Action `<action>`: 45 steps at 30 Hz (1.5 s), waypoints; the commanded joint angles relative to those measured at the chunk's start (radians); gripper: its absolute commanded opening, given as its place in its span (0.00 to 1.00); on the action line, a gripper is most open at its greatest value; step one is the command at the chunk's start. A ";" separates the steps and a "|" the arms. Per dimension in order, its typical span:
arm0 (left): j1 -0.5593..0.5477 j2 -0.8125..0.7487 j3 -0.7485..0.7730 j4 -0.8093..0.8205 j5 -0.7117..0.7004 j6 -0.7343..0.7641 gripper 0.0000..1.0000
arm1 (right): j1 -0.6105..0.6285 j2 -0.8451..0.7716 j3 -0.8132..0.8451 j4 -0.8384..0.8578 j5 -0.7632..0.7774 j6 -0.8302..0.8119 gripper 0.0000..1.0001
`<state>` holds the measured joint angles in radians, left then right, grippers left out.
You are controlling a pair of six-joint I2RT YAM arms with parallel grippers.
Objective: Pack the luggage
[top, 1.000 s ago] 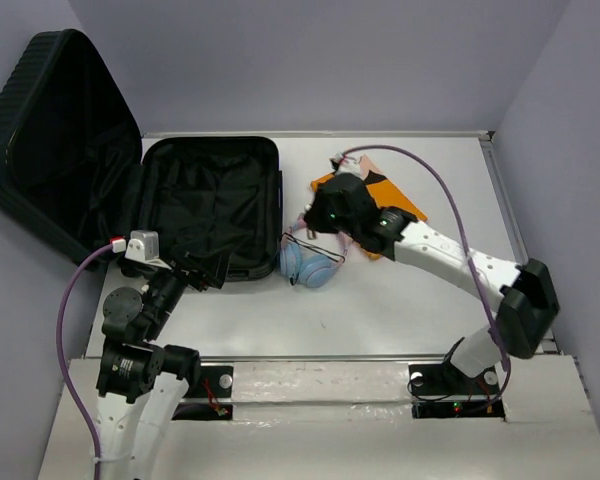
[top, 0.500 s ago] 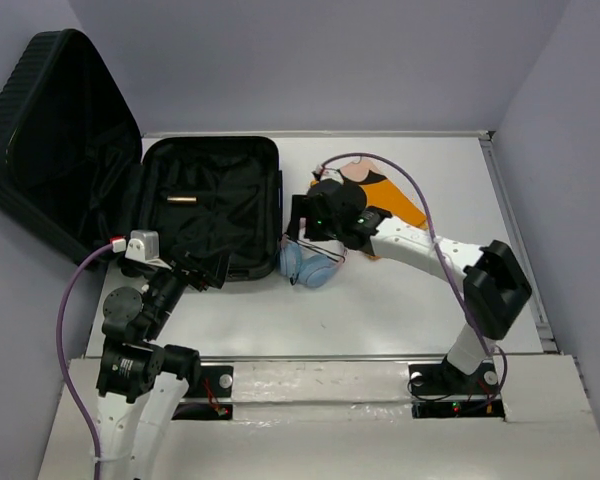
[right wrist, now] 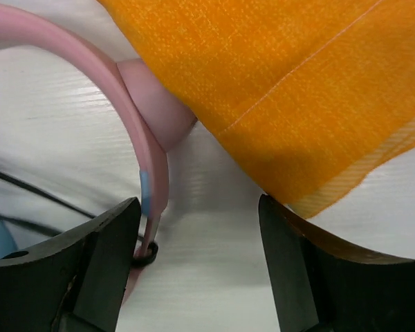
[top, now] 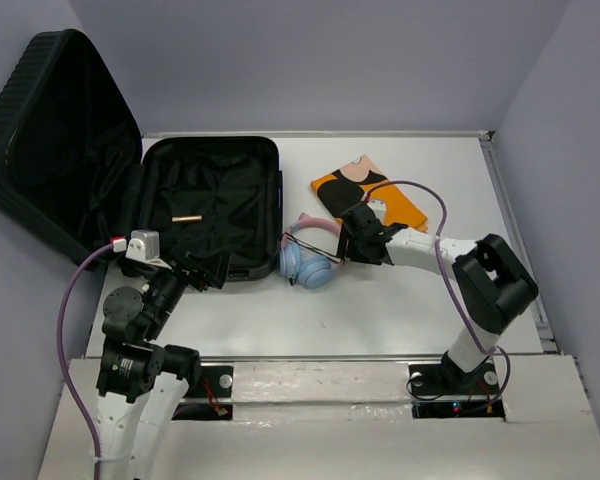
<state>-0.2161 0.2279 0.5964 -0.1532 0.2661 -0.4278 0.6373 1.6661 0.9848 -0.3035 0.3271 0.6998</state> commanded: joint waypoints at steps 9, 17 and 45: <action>-0.003 0.019 0.014 0.055 0.031 0.001 0.99 | 0.007 -0.046 0.008 0.124 0.007 0.024 0.07; -0.003 0.024 0.011 0.063 0.045 -0.005 0.99 | 0.007 -0.365 -0.028 0.080 -0.128 -0.022 0.07; 0.009 0.114 0.014 0.073 0.082 -0.014 0.99 | -0.079 -0.007 0.202 -0.055 -0.072 -0.261 0.69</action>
<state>-0.2138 0.2924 0.5964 -0.1448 0.2897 -0.4286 0.5835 1.6226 1.2251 -0.3157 0.1661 0.5507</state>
